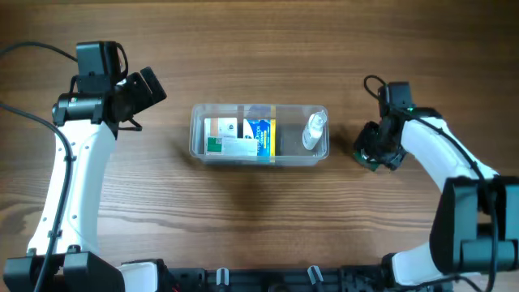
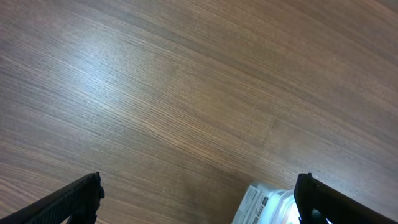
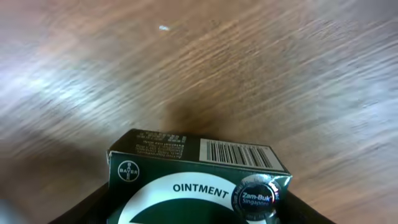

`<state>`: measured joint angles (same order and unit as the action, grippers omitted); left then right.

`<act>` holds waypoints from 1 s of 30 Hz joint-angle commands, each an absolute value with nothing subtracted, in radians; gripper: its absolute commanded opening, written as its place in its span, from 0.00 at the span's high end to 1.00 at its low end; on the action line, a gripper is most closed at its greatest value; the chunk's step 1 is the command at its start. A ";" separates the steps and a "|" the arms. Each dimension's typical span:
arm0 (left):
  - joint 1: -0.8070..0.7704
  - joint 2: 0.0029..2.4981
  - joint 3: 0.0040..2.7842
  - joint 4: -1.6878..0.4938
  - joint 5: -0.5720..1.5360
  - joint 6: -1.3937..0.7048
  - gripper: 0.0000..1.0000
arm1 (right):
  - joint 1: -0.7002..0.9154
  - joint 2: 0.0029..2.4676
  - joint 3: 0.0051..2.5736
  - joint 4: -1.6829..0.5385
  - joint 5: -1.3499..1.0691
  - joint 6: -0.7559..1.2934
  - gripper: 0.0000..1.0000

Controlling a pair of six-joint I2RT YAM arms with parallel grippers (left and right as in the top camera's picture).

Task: Pack container
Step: 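Carry the Zam-Buk box into the container beside the bottle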

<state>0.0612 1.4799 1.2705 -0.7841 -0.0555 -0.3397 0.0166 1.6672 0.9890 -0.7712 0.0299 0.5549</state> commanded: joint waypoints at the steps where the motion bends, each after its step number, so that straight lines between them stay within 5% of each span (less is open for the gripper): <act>1: 0.065 1.468 1.270 -0.781 -0.062 -0.352 0.00 | 0.014 1.548 1.107 -0.850 0.021 0.467 0.42; 13: 0.065 1.468 1.270 -0.781 -0.062 -0.352 0.00 | 0.058 1.298 1.324 -1.129 -0.092 0.419 0.42; 30: 0.065 1.468 1.270 -0.781 -0.062 -0.352 0.00 | 0.550 1.487 1.324 -0.918 -0.077 0.553 0.45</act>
<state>0.0612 1.4799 1.2705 -0.7837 -0.0555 -0.3397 0.5098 1.4124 1.3037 -0.9466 -0.0963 0.5373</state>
